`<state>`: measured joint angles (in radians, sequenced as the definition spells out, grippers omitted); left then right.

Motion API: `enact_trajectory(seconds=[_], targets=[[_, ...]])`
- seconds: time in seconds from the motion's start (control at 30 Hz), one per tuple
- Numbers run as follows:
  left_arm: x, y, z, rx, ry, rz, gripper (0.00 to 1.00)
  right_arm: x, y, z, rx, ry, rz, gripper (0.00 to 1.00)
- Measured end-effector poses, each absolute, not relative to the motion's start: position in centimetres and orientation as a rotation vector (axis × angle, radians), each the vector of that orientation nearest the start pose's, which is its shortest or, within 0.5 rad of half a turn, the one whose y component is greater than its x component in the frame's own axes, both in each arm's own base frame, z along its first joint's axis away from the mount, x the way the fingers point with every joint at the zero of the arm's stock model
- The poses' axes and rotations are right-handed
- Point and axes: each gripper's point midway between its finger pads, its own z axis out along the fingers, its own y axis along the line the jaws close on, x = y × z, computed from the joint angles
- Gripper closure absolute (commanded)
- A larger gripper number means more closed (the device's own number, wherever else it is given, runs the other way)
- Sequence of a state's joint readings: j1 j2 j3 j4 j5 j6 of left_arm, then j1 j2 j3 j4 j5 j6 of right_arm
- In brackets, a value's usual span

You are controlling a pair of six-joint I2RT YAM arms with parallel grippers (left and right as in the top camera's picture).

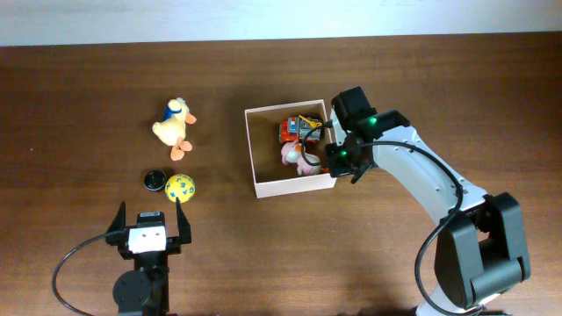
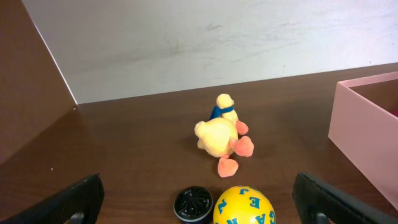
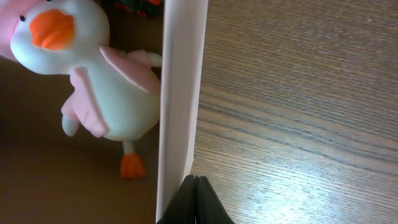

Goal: Pack container
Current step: 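Raise the right gripper out of the box to the right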

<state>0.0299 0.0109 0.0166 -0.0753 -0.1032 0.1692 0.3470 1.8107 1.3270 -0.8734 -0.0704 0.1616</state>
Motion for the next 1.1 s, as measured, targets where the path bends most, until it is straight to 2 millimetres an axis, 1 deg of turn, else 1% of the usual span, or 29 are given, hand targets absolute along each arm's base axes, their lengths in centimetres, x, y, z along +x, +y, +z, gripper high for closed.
enact_trajectory(seconds=[0.2, 0.5, 0.57, 0.67, 0.73, 0.8, 0.83, 0.87, 0.9, 0.93, 1.0, 1.1], targets=[[24.4, 2.5, 16.1, 0.035, 1.645, 0.237, 0.01, 35.2, 14.3, 6.9, -0.292, 2.934, 0.184, 0.96], [24.4, 2.5, 16.1, 0.035, 1.645, 0.237, 0.01, 35.0, 14.9, 7.0, -0.298, 2.935, 0.241, 0.96], [24.4, 2.5, 16.1, 0.035, 1.645, 0.237, 0.01, 35.1, 14.8, 7.0, -0.297, 2.934, 0.234, 0.96], [24.4, 2.5, 16.1, 0.035, 1.645, 0.237, 0.01, 35.3, 14.2, 6.9, -0.288, 2.929, 0.177, 0.95], [24.4, 2.5, 16.1, 0.035, 1.645, 0.237, 0.01, 35.6, 13.4, 6.9, -0.273, 2.925, 0.131, 0.83], [24.4, 2.5, 16.1, 0.035, 1.645, 0.237, 0.01, 35.9, 12.3, 6.9, -0.248, 2.923, 0.08, 0.74], [24.4, 2.5, 16.1, 0.035, 1.645, 0.237, 0.01, 36.2, 11.4, 6.9, -0.215, 2.923, 0.054, 0.65], [24.4, 2.5, 16.1, 0.035, 1.645, 0.237, 0.01, 36.4, 10.7, 6.9, -0.193, 2.922, 0.039, 0.48], [24.4, 2.5, 16.1, 0.035, 1.645, 0.237, 0.01, 36.7, 9.6, 6.9, -0.152, 2.924, 0.02, 0.34], [24.4, 2.5, 16.1, 0.035, 1.645, 0.237, 0.01, 36.9, 8.6, 6.9, -0.112, 2.926, 0.007, 0.25], [24.4, 2.5, 16.1, 0.035, 1.645, 0.237, 0.01, 37.2, 6.5, 6.9, -0.038, 2.93, -0.018, 0.01], [24.4, 2.5, 16.1, 0.035, 1.645, 0.237, 0.01, 37.6, 3.6, 6.9, 0.082, 2.929, -0.041, 0.01]])
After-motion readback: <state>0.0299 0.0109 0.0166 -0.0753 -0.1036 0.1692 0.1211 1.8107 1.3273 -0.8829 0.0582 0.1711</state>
